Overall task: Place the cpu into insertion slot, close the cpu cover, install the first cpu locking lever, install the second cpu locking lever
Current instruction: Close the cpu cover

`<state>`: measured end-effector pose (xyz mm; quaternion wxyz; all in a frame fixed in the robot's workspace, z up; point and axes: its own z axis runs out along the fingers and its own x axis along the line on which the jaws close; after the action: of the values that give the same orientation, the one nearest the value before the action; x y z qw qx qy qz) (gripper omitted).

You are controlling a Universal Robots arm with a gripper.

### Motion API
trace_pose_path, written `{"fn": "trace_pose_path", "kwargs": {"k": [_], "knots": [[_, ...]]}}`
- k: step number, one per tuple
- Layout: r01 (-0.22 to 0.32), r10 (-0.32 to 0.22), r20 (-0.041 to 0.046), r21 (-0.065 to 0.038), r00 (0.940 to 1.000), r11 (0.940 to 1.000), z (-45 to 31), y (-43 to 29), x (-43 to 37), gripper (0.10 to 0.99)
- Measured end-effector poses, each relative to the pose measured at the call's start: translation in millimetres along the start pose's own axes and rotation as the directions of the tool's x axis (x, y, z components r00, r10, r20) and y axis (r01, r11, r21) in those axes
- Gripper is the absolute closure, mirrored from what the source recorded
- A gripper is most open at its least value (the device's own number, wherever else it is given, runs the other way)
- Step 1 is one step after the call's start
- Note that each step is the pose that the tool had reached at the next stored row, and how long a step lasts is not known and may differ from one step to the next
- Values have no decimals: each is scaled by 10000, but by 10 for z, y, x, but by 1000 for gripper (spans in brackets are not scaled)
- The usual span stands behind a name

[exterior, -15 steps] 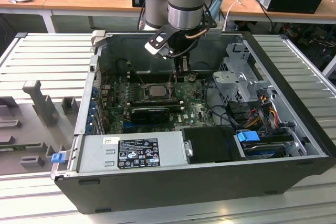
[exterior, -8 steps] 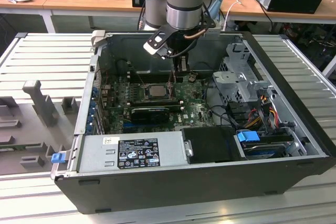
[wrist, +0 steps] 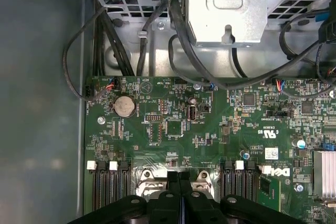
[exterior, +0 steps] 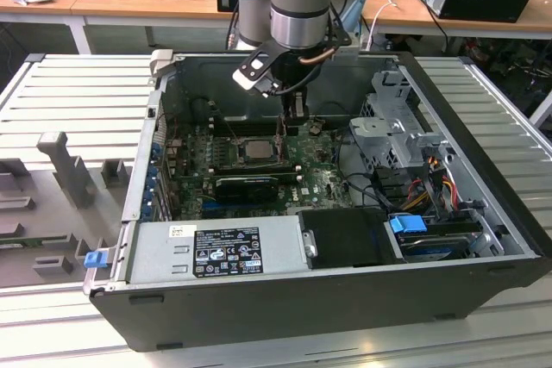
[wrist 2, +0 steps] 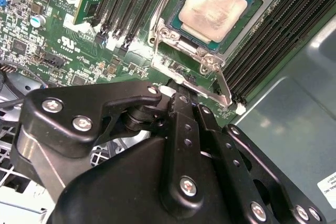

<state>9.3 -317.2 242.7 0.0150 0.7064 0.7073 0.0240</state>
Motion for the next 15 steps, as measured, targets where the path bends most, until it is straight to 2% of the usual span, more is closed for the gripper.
{"fn": "trace_pose_path", "kwargs": {"k": [12,15], "knots": [[0,0,0,1,10000,10000,-5,-94,0,980],[2,-2,-1,0,10000,10000,2,-164,0,980]]}}
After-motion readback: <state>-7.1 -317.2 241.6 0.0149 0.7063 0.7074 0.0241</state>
